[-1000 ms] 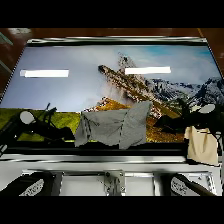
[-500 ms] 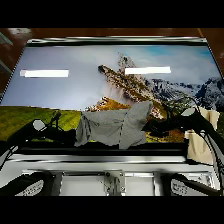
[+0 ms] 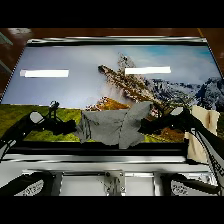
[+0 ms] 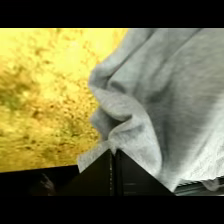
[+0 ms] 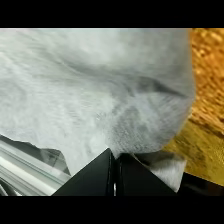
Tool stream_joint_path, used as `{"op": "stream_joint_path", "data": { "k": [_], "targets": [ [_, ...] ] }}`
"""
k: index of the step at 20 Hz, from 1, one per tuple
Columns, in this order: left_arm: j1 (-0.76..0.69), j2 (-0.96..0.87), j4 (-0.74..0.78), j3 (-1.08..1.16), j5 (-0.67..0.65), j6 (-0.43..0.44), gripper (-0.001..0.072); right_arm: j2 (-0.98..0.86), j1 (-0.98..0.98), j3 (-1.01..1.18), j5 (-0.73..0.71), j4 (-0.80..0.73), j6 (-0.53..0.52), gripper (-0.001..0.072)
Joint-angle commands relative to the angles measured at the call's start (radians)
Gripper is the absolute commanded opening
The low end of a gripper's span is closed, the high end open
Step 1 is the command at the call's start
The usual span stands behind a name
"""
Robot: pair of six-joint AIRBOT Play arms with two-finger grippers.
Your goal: Fold the shirts.
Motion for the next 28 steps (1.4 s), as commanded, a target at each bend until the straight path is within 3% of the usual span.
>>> {"op": "stream_joint_path", "data": {
  "k": [1,2,4,6,11,14,22,24,28],
  "targets": [
    [0.024,0.035,0.221,0.166,-0.127,-0.014,0.0030,0.052,-0.039,0.120,0.101,-0.100,-0.039,0.0056],
    [0.049,0.056,0.294,0.250,-0.180,-0.014,0.0029,0.092,-0.063,0.190,0.142,-0.163,-0.043,0.0056],
    [0.105,0.104,0.399,0.459,-0.265,0.003,0.0029,0.189,-0.112,0.348,0.204,-0.222,-0.150,0.0057],
    [0.160,0.147,0.510,0.700,-0.294,0.005,0.0030,0.294,-0.160,0.520,0.172,-0.259,-0.181,0.0057],
    [0.222,0.205,0.531,1.235,-0.296,0.003,0.0031,0.487,-0.195,0.860,0.093,-0.238,-0.115,0.0056],
    [0.222,0.227,0.529,1.385,-0.293,-0.006,0.0031,0.571,-0.196,0.927,0.103,-0.211,-0.037,0.0057],
    [0.222,0.211,0.533,1.255,-0.321,-0.003,0.0032,0.569,-0.196,0.928,0.357,-0.232,0.011,0.0057],
    [0.222,0.189,0.533,1.185,-0.323,-0.002,0.0032,0.524,-0.196,0.928,0.299,-0.232,0.020,0.0057],
    [0.222,0.126,0.522,1.023,-0.444,0.032,0.0032,0.387,-0.195,0.928,-0.058,-0.193,0.115,0.0056]
  ]
}}
